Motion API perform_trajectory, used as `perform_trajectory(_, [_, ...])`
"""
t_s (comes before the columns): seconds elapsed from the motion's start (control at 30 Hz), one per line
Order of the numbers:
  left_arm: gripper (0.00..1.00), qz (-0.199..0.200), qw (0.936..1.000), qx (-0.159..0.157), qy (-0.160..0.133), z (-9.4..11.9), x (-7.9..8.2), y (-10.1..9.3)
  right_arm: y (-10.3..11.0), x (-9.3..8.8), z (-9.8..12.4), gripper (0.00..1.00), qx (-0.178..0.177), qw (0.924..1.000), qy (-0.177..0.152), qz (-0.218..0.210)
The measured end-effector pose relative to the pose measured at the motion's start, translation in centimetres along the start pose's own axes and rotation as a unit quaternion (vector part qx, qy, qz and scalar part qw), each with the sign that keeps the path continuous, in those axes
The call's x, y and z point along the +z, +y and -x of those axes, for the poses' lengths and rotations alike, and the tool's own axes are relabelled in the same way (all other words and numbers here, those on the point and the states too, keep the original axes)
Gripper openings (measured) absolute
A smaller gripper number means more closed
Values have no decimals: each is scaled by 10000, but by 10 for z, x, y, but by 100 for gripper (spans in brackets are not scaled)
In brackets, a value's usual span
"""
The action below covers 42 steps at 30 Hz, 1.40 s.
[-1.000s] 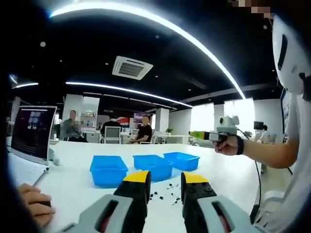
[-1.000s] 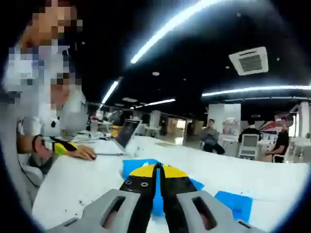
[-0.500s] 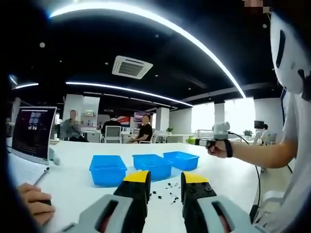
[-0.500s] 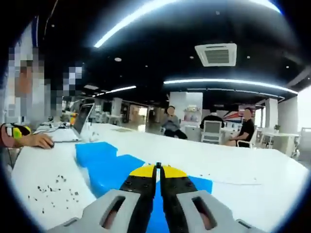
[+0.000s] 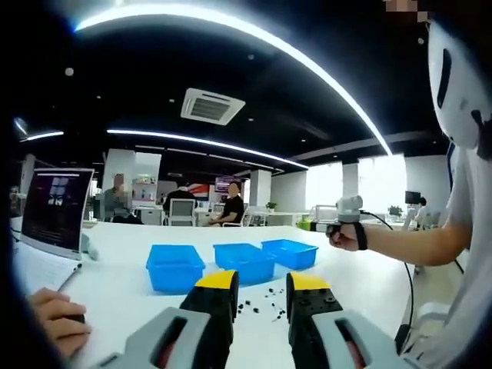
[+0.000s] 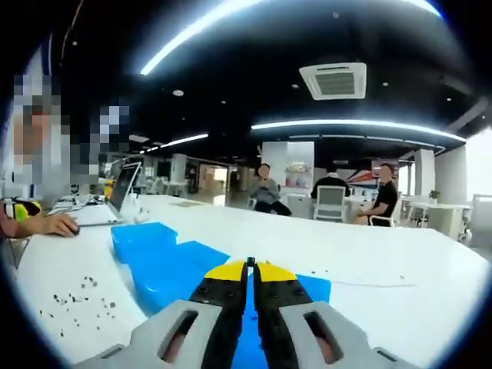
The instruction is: Pick up the resistors one by one and place each resistor into its matching bin, sorting the parts by color and model until every resistor is separated into the correct bin for its type
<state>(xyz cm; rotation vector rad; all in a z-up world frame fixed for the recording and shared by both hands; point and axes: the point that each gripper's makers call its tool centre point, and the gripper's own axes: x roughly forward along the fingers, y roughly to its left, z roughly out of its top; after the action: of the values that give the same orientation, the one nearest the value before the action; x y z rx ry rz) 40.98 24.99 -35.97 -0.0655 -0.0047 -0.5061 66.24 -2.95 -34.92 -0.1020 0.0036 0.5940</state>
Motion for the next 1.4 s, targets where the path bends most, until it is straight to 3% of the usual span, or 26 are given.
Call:
perform_trajectory(0.07, [27, 1, 10000, 5, -3, 0, 0, 0, 1, 0, 1, 7, -6, 10000, 7, -5])
perform_trajectory(0.1, [27, 9, 10000, 4, -7, 0, 0, 0, 2, 0, 1, 13, -23, 10000, 13, 11])
perform_trajectory(0.13, [27, 13, 10000, 5, -15, 0, 1, 0, 1, -1, 0, 24, -64, 9999, 68, 44])
perform_trajectory(0.17, [27, 14, 10000, 3, -19, 0, 1, 0, -3, -1, -1, 44, -180, 9997, 78, 166])
perform_trajectory(0.2, [27, 22, 10000, -4, -20, -1, 0, 0, -4, -3, -2, 55, -248, 9995, 118, 175])
perform_trajectory(0.23, [27, 29, 10000, -15, -24, -2, 0, -1, -5, -6, -1, 57, -270, 9994, 176, 126])
perform_trajectory(0.43, [27, 23, 10000, -65, -51, -3, 2, -2, -9, -8, 4, 46, -298, 9994, 182, -78])
perform_trajectory(0.7, [27, 16, 10000, -12, -24, -1, 1, 1, -17, -3, 6, 42, -335, 9994, 109, -40])
perform_trajectory(1.1, [27, 31, 10000, 2, -31, 0, 0, -1, -7, 6, 6, 38, -55, 9996, 186, 183])
perform_trajectory(1.23, [27, 34, 10000, 27, -40, 2, 0, -1, 6, 10, 6, 36, 243, 9990, 253, 280])
perform_trajectory(1.33, [27, 41, 10000, 56, -52, 4, 0, 0, 35, 11, 6, 34, 875, 9939, 443, 508])
perform_trajectory(1.4, [27, 48, 10000, 64, -51, 4, -1, 1, 56, 11, 8, 33, 1276, 9857, 665, 877])
